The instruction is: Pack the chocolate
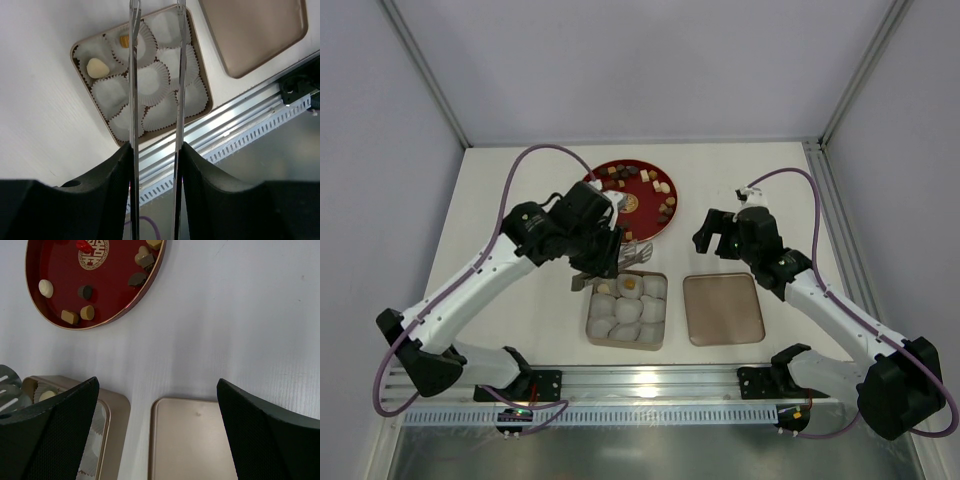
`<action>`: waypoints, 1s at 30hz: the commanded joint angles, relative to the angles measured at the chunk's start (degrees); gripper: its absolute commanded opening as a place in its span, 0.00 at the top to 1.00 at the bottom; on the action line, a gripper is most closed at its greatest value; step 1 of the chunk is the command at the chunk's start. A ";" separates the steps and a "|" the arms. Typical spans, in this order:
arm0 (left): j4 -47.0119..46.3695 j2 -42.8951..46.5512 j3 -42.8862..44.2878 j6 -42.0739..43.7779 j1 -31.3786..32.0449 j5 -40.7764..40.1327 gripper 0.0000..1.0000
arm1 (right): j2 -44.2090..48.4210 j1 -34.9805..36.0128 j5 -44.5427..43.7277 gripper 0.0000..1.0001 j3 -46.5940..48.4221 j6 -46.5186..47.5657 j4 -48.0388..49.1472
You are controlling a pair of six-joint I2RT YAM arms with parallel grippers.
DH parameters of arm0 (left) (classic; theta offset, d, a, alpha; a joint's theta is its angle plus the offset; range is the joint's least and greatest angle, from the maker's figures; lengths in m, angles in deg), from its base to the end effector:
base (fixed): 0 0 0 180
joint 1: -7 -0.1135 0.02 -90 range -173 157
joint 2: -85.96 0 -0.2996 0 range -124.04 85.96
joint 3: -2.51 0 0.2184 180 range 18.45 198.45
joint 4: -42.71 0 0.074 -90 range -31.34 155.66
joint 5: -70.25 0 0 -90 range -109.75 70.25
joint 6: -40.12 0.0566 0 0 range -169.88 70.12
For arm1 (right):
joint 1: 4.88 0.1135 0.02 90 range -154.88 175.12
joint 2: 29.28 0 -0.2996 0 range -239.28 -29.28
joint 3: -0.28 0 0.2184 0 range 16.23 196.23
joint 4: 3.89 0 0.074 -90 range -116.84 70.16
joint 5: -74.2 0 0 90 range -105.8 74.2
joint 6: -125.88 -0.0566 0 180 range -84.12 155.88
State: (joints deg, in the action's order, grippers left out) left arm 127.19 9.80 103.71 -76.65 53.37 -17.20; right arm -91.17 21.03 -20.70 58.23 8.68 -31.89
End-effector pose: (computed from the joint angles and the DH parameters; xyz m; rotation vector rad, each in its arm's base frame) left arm 0.1449 -0.1556 0.3844 0.4753 2.6554 -0.4873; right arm 0.1886 0.0863 0.2938 0.0756 2.1589 0.4532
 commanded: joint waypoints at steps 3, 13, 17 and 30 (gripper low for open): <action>2.13 -4.52 7.11 2.50 -3.11 -3.76 0.59 | -0.25 0.37 -0.10 0.00 0.45 -0.40 2.39; -0.76 -19.54 15.02 7.69 -10.59 -7.82 0.59 | -0.25 0.37 0.51 0.00 0.45 0.13 2.21; -1.12 -24.82 18.19 8.48 -12.26 -7.91 0.60 | -0.07 0.37 0.78 0.00 0.45 0.13 2.12; -2.88 -32.73 22.50 8.83 -13.76 -6.50 0.62 | 0.36 0.37 0.86 0.00 0.37 0.31 1.86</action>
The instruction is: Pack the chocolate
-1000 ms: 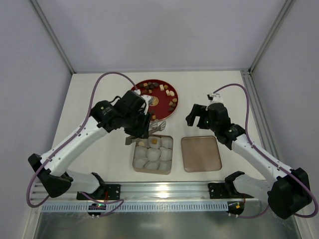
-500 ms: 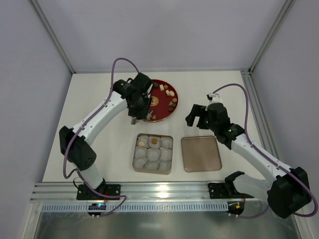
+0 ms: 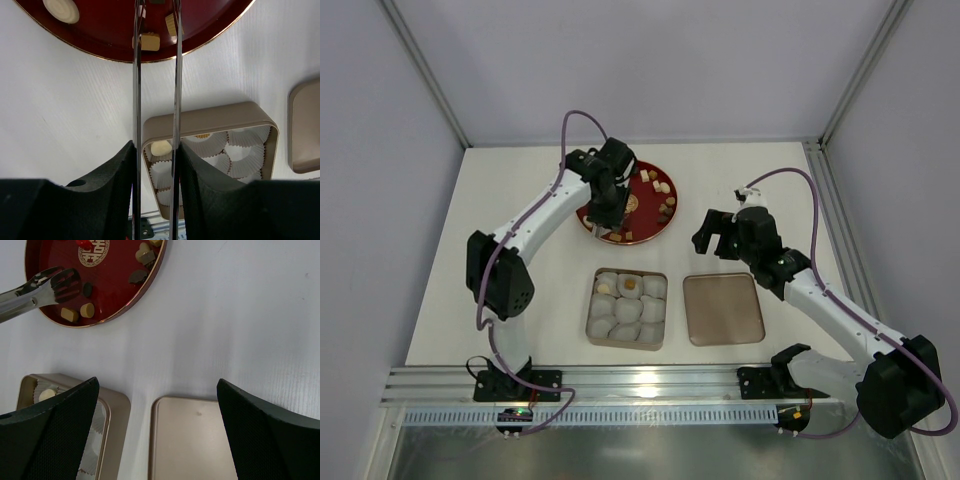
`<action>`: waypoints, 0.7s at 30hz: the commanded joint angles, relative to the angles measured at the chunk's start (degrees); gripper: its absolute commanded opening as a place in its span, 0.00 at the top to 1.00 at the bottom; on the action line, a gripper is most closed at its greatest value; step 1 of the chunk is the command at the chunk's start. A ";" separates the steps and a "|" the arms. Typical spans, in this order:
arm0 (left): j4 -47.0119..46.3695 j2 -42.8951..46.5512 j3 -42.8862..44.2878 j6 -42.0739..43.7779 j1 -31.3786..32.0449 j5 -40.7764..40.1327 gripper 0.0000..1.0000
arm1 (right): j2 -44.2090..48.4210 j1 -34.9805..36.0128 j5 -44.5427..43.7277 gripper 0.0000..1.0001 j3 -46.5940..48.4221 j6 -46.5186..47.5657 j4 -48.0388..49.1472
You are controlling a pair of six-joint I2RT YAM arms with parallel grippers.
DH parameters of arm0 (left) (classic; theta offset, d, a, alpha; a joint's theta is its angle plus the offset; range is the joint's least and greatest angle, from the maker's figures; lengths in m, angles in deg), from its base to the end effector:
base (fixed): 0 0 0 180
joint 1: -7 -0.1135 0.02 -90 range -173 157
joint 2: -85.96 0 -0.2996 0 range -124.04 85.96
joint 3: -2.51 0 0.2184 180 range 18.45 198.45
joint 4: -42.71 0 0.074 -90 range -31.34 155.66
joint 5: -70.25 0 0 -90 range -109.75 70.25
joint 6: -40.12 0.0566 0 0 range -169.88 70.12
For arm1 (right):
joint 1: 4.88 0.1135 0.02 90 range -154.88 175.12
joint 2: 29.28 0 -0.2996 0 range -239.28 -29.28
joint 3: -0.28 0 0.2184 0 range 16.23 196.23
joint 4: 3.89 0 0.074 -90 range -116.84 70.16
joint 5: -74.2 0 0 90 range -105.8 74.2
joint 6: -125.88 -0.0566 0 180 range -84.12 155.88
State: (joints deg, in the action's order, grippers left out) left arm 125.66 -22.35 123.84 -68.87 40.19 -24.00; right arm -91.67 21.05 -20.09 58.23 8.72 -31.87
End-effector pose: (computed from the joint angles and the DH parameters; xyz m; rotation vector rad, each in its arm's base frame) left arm 0.3133 -0.1999 0.3246 0.3269 2.7730 -0.1242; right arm 0.1898 0.0876 0.2921 0.0680 2.1695 0.4602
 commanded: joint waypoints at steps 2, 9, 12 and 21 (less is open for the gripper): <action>-1.35 -1.02 2.02 1.14 -0.67 0.65 0.62 | 0.87 0.26 0.25 0.00 0.28 0.17 1.84; -2.14 -1.99 1.05 1.32 -0.85 0.03 0.62 | 0.96 0.43 0.08 0.00 0.01 0.17 1.84; -2.58 -2.34 0.79 1.58 -0.85 0.38 0.62 | 1.13 0.35 -0.01 0.00 -0.07 0.26 1.57; -3.46 -2.69 -0.61 1.49 -0.85 0.56 0.66 | 1.48 0.35 -0.19 0.00 0.28 0.44 1.22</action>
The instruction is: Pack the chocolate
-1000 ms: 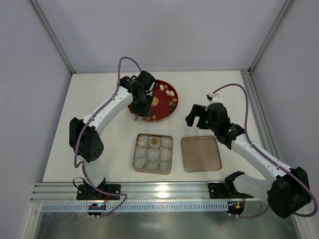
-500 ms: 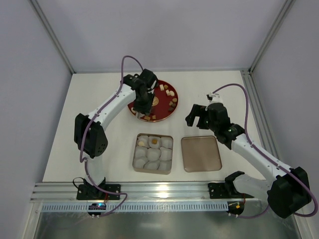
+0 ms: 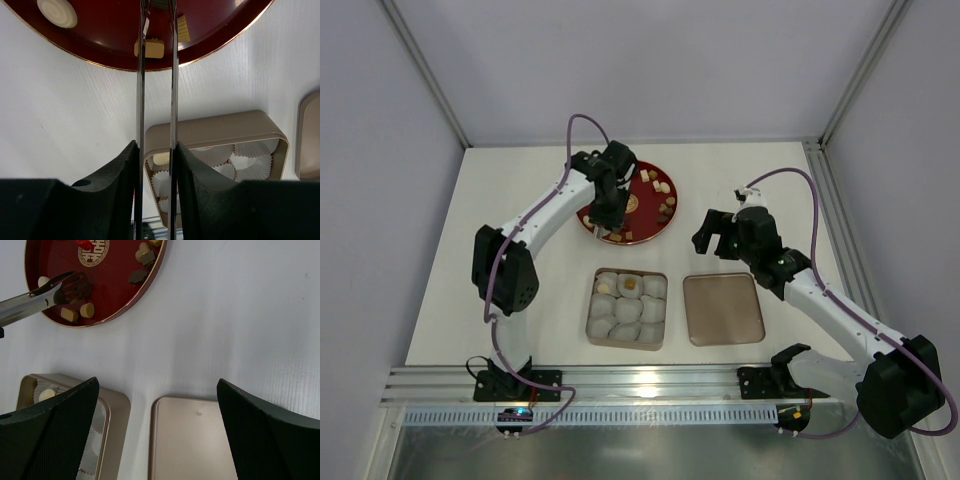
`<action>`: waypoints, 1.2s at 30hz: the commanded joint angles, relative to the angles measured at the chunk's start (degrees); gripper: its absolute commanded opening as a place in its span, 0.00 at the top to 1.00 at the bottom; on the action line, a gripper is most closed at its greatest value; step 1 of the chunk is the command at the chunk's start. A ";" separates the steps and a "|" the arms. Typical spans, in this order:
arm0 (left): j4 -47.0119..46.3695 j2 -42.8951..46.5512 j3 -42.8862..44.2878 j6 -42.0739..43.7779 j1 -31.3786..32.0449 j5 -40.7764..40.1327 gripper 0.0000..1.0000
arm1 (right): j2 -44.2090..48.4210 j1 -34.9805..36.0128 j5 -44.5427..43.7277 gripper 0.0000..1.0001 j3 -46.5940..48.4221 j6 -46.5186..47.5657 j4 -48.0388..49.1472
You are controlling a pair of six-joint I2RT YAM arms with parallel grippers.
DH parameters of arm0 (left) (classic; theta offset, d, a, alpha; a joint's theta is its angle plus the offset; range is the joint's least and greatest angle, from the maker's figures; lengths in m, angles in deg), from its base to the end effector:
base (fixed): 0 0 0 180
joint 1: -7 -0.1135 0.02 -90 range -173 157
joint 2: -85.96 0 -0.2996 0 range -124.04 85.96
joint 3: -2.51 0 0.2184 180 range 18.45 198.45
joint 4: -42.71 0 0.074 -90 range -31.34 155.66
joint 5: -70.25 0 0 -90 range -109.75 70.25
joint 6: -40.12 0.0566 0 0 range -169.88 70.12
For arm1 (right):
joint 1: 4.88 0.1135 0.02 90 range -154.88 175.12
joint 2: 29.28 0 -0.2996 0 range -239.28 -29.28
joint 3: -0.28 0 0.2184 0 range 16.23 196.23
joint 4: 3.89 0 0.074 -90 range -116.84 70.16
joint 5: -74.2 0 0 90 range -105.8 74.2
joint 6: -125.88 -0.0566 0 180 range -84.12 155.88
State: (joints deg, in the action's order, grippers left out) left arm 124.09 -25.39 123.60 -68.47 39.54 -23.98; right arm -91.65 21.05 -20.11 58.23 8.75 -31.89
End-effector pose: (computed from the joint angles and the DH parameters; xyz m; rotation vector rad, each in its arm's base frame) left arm 0.3272 -0.2038 0.3057 0.3257 2.8004 -0.1027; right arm 0.1897 0.0875 0.2922 0.0676 2.1694 0.4596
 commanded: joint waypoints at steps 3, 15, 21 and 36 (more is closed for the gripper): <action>-1.88 0.08 -0.38 1.19 -0.19 0.63 0.66 | 1.46 0.35 -0.17 0.00 0.36 0.50 1.24; -0.04 -0.54 2.78 1.71 -0.19 0.28 0.81 | 1.64 0.43 -0.25 0.00 0.72 0.59 0.98; 1.28 1.22 5.51 0.93 -0.19 0.80 0.81 | 1.64 0.35 -0.52 0.00 0.54 0.59 0.98; 2.33 15.45 -3.53 -0.66 2.00 7.66 0.82 | 0.76 0.35 -1.04 0.00 1.16 0.68 1.16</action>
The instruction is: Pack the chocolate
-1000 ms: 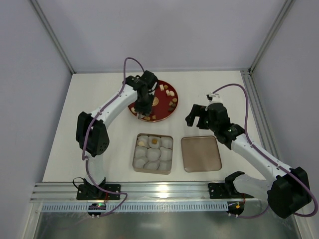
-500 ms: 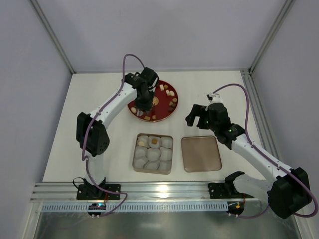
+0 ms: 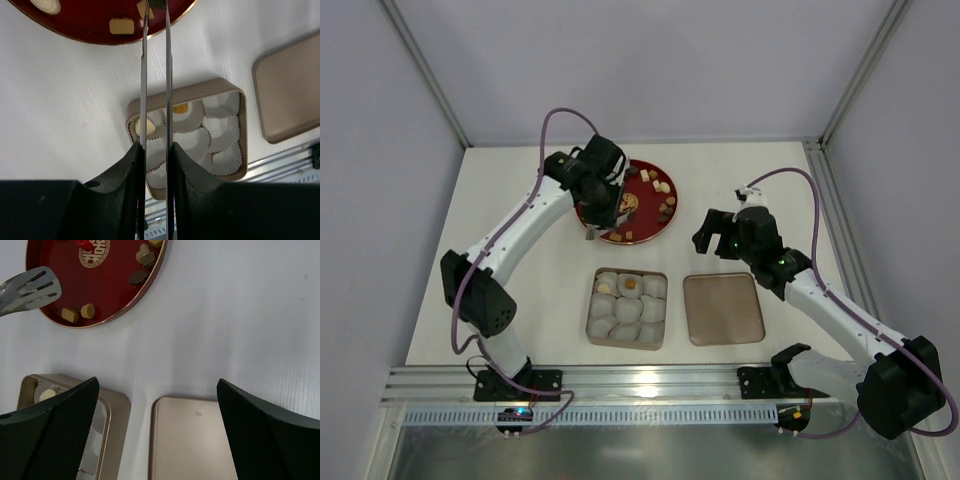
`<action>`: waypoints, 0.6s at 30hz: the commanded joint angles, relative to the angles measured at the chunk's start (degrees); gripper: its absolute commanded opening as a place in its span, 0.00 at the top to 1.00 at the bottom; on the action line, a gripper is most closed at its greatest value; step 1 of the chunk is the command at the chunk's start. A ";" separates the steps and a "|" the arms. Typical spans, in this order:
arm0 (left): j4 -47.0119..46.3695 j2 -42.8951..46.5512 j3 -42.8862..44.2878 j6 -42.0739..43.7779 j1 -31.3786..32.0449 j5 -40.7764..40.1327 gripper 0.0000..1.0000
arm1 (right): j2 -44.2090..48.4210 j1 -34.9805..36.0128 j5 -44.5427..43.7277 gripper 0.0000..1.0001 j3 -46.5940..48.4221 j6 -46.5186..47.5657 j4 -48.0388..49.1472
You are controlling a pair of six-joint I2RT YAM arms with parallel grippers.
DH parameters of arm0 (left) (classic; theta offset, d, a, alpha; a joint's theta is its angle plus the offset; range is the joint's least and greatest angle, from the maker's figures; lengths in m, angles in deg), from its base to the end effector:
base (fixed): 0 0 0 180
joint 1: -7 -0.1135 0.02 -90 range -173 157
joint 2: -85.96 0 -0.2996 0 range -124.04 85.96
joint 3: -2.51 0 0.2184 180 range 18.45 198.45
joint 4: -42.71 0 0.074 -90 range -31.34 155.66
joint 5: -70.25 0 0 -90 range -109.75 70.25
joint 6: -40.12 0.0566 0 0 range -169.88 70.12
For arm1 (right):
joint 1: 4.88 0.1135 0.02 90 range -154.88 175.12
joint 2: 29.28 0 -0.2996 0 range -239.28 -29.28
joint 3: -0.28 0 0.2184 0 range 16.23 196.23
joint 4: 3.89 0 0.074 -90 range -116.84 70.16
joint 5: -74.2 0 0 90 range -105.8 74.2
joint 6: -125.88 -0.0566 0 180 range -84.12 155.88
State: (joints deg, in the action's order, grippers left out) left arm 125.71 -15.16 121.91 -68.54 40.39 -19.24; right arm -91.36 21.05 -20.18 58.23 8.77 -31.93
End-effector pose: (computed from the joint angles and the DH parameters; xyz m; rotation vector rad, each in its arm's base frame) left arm 0.2844 -0.1880 0.3579 0.3533 2.7124 -0.2801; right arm 0.1889 0.0870 0.2931 0.0680 2.1648 0.4600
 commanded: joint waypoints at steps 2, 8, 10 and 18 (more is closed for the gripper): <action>0.80 8.11 -4.57 -0.85 2.82 3.35 0.81 | 0.39 0.35 -1.15 0.00 1.42 0.75 1.11; 0.37 14.28 -12.31 -3.23 9.49 3.00 0.81 | 0.47 0.35 -1.86 0.00 1.86 0.75 0.41; 0.19 16.21 -14.42 -4.54 12.12 2.83 0.80 | 0.56 0.35 -1.95 0.00 1.95 0.75 0.41; -1.65 16.75 -18.90 -7.36 18.73 1.16 0.79 | 1.00 0.35 -2.30 0.00 1.16 0.31 0.32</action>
State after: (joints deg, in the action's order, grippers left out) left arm 126.17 0.71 103.77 -74.18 57.74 -17.14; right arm -91.36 21.05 -21.21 58.23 8.92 -32.20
